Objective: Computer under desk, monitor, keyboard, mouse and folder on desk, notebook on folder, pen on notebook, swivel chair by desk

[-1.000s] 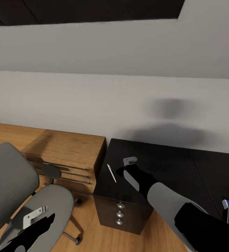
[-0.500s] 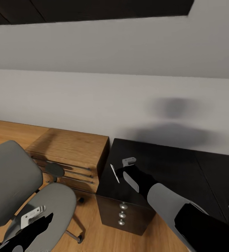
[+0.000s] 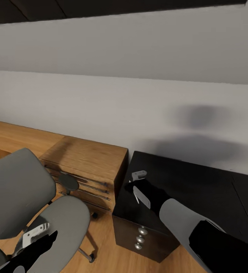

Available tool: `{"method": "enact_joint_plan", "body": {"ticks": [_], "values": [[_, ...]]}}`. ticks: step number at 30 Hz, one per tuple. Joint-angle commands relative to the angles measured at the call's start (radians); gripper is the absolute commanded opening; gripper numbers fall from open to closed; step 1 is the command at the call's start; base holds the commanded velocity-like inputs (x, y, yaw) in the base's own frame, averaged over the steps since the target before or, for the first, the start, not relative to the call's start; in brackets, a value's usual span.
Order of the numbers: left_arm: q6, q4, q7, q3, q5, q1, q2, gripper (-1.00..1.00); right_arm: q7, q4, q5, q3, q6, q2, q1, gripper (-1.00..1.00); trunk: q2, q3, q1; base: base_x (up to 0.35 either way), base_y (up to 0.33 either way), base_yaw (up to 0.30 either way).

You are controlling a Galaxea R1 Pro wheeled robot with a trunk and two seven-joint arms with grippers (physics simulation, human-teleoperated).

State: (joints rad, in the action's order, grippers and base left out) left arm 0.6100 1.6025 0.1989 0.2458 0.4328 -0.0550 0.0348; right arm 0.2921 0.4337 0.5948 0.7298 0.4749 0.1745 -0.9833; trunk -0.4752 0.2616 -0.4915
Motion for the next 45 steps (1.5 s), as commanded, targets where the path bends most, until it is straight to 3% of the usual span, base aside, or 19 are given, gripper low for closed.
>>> {"method": "enact_joint_plan", "body": {"ticks": [1, 6, 17, 36, 45], "values": [[0.004, 0.002, 0.008, 0.000, 0.011, 0.000, 0.000, 1.00, 0.002, 0.000, 0.010, 0.008, 0.003, 0.000, -0.002, 1.00, -0.002, 0.003, -0.001, 0.087, 0.000, 0.190], [0.004, 0.002, 0.008, 0.000, 0.011, 0.000, 0.000, 1.00, -0.012, 0.000, 0.010, 0.009, 0.003, 0.000, -0.001, 1.00, -0.002, 0.008, -0.001, 0.047, 0.000, 0.190], [0.004, 0.003, 0.008, 0.000, 0.011, 0.000, 0.000, 1.00, -0.022, 0.001, 0.010, 0.054, 0.003, 0.000, -0.002, 1.00, -0.002, 0.016, -0.001, 0.006, 0.000, 0.112], [0.007, 0.015, 0.003, -0.002, 0.016, 0.000, -0.002, 1.00, -0.012, 0.003, 0.012, 0.047, 0.001, 0.000, -0.002, 1.00, -0.002, 0.016, -0.001, 0.090, 0.000, 0.002], [0.005, 0.017, 0.005, -0.004, 0.029, 0.000, -0.002, 1.00, -0.010, 0.001, 0.013, 0.035, 0.008, 0.000, -0.002, 1.00, -0.065, 0.044, -0.035, 0.000, 0.000, 0.000]]}}
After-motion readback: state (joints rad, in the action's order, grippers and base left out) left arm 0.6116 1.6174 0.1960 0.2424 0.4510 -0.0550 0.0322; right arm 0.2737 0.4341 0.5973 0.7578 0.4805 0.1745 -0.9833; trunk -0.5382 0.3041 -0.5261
